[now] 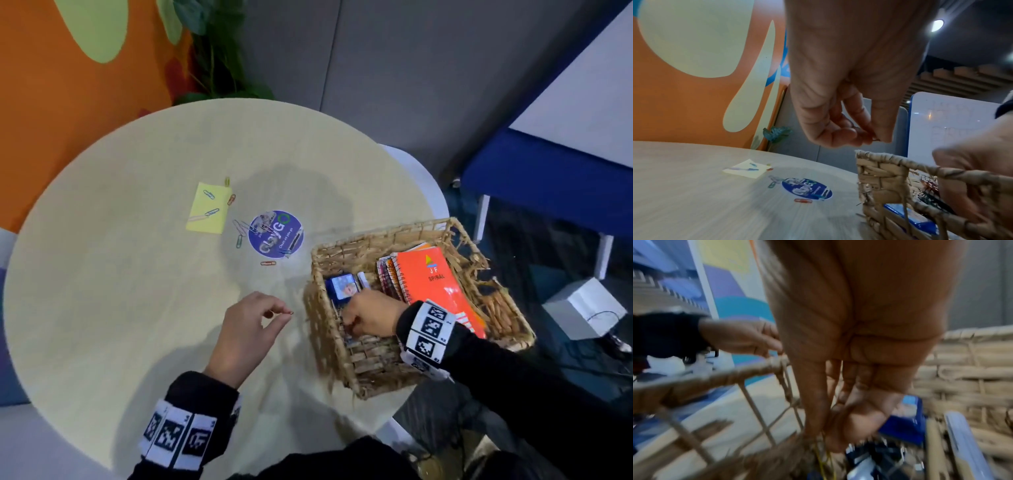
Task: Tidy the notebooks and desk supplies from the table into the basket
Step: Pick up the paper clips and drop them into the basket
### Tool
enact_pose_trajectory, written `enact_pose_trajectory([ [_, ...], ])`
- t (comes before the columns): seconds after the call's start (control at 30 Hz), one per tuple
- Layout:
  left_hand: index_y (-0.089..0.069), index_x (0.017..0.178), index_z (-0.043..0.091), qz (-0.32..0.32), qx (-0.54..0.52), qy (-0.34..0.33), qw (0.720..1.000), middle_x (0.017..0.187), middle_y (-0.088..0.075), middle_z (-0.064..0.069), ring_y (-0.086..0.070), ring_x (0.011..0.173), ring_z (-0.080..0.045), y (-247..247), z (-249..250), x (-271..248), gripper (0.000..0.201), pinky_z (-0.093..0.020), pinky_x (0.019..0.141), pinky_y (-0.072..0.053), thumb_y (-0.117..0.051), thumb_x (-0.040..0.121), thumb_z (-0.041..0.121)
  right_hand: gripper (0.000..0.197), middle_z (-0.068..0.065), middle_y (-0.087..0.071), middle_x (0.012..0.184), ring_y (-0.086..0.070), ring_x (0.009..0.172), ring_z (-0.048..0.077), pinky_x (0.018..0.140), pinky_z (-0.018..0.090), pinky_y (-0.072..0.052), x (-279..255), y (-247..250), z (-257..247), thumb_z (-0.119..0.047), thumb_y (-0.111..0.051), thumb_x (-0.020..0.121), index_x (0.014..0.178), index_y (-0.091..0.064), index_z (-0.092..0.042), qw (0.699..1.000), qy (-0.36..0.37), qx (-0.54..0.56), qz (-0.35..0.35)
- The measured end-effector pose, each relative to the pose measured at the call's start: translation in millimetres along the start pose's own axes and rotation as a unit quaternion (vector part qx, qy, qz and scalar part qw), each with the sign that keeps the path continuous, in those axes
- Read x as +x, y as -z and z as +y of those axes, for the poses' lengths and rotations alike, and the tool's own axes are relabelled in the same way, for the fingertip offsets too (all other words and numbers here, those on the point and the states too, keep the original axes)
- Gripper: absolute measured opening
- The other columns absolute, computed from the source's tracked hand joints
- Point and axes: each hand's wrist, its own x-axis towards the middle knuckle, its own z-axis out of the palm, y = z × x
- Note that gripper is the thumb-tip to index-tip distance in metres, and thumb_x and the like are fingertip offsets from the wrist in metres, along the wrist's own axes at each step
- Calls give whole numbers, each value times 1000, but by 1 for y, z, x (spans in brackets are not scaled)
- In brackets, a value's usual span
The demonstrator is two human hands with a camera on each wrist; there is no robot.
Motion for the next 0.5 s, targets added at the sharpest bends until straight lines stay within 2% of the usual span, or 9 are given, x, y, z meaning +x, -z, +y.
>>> enact_pose_trajectory([
  [0.03, -77, 79, 15, -2, 1, -2, 1000, 71, -58, 24, -56, 76, 19, -2, 5, -1, 6, 7, 70, -39, -81, 79, 10, 18, 18, -70, 99, -63, 93, 29, 79, 30, -50, 5, -3, -1, -4, -59, 81, 94, -70, 1, 999, -10, -32, -17],
  [0.1, -78, 80, 13, -4, -1, -3, 1000, 63, -59, 27, -58, 74, 20, -6, 14, -4, 4, 7, 69, -39, -80, 80, 9, 22, 23, -66, 100, -61, 98, 33, 77, 35, -50, 12, -6, -5, -4, -53, 85, 100, -67, 5, 996, -28, -78, -43],
  [0.17, -79, 80, 14, -8, -11, 2, 1000, 59, -65, 32, -60, 74, 18, -9, 20, -9, 4, 6, 69, -40, -81, 79, 11, 21, 20, -58, 90, -57, 90, 33, 71, 34, -45, 18, -7, -9, -4, -51, 87, 100, -64, 7, 993, -45, -96, -52],
  [0.23, -80, 81, 16, -17, -15, 13, 1000, 68, -62, 47, -62, 75, 16, -12, 25, -16, 3, 6, 69, -42, -81, 79, 13, 19, 15, -51, 85, -53, 77, 28, 68, 32, -44, 22, -9, -11, -4, -53, 87, 99, -64, 6, 991, -63, -106, -56],
  [0.3, -81, 82, 18, -26, -14, 21, 999, 65, -60, 50, -62, 74, 17, -15, 25, -21, 4, 6, 69, -42, -81, 80, 14, 20, 15, -52, 83, -52, 73, 27, 67, 31, -44, 26, -12, -12, -6, -57, 86, 100, -63, 6, 989, -68, -117, -59],
  [0.4, -81, 85, 20, -28, -1, 21, 999, 59, -63, 37, -62, 74, 19, -19, 26, -26, 5, 7, 70, -42, -79, 83, 16, 24, 23, -62, 96, -62, 86, 35, 68, 32, -45, 29, -18, -9, -8, -59, 86, 105, -62, 6, 988, -72, -121, -65],
  [0.47, -81, 88, 18, -33, 10, 12, 999, 70, -69, 26, -60, 73, 23, -21, 32, -26, 6, 8, 70, -41, -76, 85, 16, 26, 22, -63, 106, -64, 97, 35, 73, 33, -49, 27, -14, -4, -11, -60, 86, 105, -63, 6, 991, -77, -99, -55],
  [0.5, -80, 89, 17, -40, 13, 5, 999, 76, -72, 19, -60, 71, 23, -23, 37, -24, 6, 8, 70, -41, -75, 86, 16, 26, 20, -63, 104, -64, 97, 33, 75, 33, -50, 22, -8, -1, -13, -61, 86, 104, -65, 5, 993, -79, -77, -38],
])
